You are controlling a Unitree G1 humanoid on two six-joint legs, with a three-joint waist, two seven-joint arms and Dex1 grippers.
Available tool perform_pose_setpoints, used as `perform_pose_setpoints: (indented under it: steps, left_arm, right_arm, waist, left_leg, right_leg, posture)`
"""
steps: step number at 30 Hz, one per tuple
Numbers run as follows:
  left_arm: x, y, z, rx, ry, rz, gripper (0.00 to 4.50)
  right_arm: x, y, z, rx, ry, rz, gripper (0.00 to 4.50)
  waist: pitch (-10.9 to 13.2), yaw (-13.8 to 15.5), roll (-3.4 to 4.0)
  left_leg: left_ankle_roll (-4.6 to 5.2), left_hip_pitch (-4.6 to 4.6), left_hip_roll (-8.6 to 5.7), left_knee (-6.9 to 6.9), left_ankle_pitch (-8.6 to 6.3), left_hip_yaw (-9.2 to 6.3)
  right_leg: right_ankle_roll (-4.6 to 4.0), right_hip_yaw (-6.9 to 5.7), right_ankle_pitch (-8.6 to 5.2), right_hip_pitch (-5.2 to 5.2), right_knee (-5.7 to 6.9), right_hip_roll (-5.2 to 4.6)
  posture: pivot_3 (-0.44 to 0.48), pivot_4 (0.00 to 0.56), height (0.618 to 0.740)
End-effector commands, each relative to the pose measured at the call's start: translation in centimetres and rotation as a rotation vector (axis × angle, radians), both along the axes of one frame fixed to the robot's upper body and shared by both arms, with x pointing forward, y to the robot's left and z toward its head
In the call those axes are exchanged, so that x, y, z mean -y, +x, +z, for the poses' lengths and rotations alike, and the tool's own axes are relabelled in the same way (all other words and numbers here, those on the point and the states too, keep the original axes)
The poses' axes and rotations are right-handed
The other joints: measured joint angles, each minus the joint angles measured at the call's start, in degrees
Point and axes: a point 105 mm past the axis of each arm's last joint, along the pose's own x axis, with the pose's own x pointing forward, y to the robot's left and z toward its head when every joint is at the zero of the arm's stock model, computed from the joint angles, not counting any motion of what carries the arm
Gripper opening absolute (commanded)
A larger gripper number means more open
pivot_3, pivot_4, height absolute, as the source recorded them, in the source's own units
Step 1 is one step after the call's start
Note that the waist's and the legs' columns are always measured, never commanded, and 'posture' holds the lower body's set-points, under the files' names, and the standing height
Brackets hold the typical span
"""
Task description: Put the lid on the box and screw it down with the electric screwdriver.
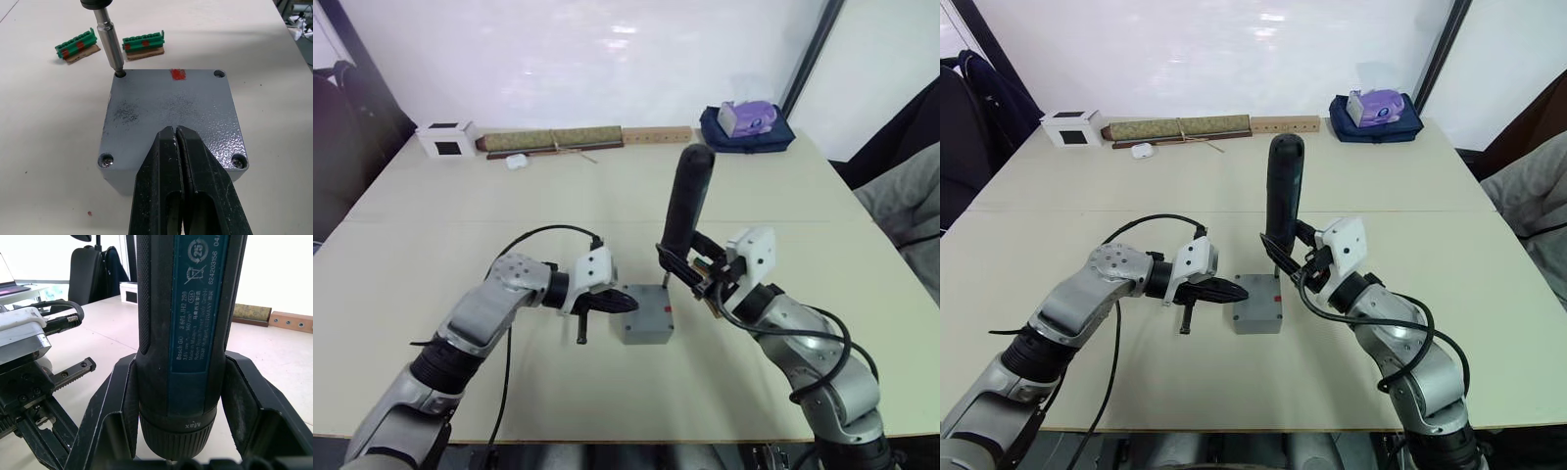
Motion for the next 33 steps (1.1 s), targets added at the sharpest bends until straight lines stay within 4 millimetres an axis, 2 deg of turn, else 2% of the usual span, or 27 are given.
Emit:
perform_pose_setpoints:
  steps: [1,24,33]
  left_arm:
    - [0.1,-0.2,-0.5,-0.006,0.013,0.000,0.00]
    - [-0.2,-0.6,-0.6,-0.022,0.022,-0.007,0.00]
    - [0.1,-0.6,-0.9,-0.023,0.014,-0.012,0.00]
  right_arm:
    - [0.9,0.2,-5.3,-0.218,-0.072,-0.035,1.78]
    - [0.5,-0.2,-6.2,-0.246,-0.086,-0.006,1.78]
    - [0.6,-0.2,-3.4,-0.162,-0.045,0.031,1.78]
  waist:
    - [0.0,0.0,-0.02]
    - [-0.5,0.0,-0.16]
    - [-0.5,0.0,-0.16]
  left_leg:
    - [0.00,0.00,0.00,0.00,0.00,-0.01]
    - [0.02,0.06,0.11,-0.10,-0.01,-0.07]
    - [0.02,0.05,0.12,-0.14,-0.02,-0.07]
  right_leg:
    - [0.00,0.00,0.00,0.01,-0.01,0.00]
    - [-0.06,-0.03,-0.03,0.08,-0.17,-0.03]
    - [-0.20,-0.03,-0.12,0.06,-0.20,-0.05]
  posture:
    - [0.000,0.150,0.740]
    - [0.000,0.150,0.740]
    - [0.000,0.150,0.740]
